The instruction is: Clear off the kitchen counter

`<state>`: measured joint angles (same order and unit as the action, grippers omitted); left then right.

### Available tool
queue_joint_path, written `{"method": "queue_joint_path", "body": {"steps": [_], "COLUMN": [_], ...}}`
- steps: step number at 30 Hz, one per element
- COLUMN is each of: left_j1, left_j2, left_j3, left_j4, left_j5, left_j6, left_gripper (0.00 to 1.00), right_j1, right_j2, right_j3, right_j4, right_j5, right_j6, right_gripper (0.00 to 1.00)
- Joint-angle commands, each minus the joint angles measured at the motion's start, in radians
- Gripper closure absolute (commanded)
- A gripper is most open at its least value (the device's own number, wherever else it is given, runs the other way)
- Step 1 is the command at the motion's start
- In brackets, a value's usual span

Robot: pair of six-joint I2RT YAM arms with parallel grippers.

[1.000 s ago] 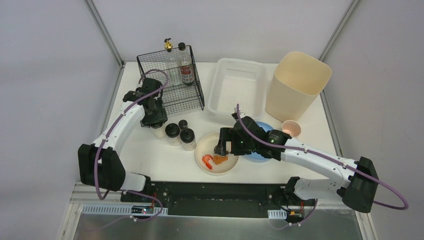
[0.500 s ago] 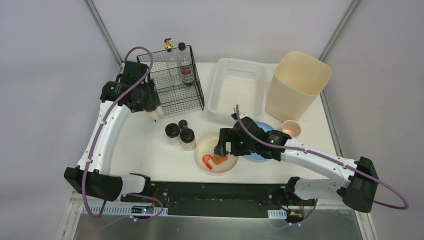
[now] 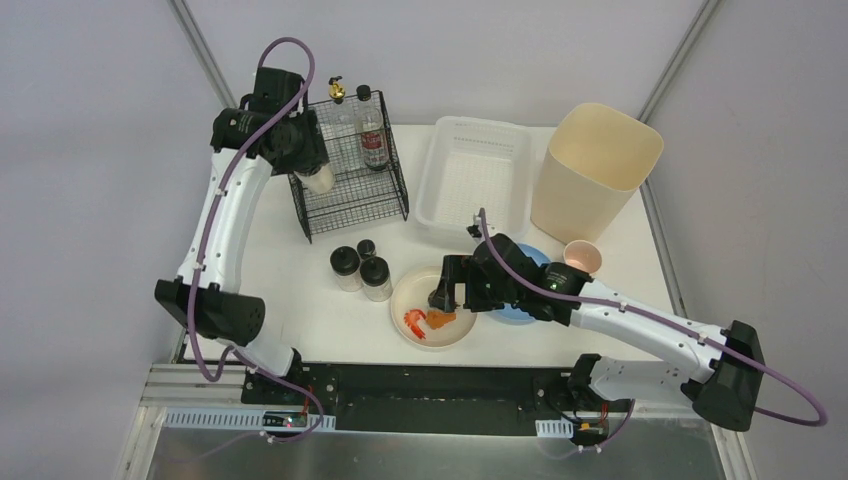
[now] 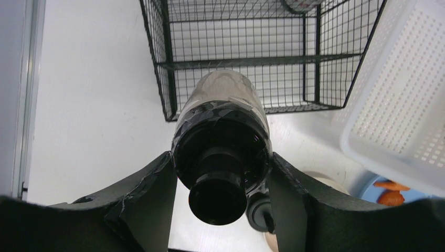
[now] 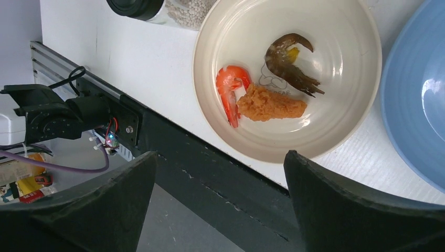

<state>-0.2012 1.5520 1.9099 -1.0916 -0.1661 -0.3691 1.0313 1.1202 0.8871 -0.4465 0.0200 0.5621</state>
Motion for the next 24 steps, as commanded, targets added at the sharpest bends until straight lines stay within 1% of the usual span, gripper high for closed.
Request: {"method": "queue_joint_path", "body": {"steps": [1,5,8,15,24], "left_j1": [0.003,0.005,0.004,0.006,0.005], "left_j2": [0.072,0.160,0.218,0.307,0.386], "left_j3": [0.152,0.269,0.317,0.363,0.381], "left_j4": [0.027,0.026,0.026,0.034,0.098], "left_j5": [-0.044,-0.062,-0.064,-0.065,-0.039], "left_j6": [0.031,0.040,0.040,0.036,0.038], "left_gripper": [1.00,1.00,1.00,1.00,1.00], "right_j1": [0.005,0.006,0.004,0.005,0.005], "right_j2": [-0.049,-0.068,-0.080,-0.090,-0.107], "right_j3": [-0.008,-0.017,-0.022,-0.032,-0.050], "right_j4": [-0.005,-0.015,-0.020,-0.024,-0.029], "right_j5": [0.029,0.038,0.046,0.050,0.055], "right_j6": [0.015,0.016,0.018,0.021,0.027], "right_gripper": [0.05,0.05,0.05,0.05,0.05]}}
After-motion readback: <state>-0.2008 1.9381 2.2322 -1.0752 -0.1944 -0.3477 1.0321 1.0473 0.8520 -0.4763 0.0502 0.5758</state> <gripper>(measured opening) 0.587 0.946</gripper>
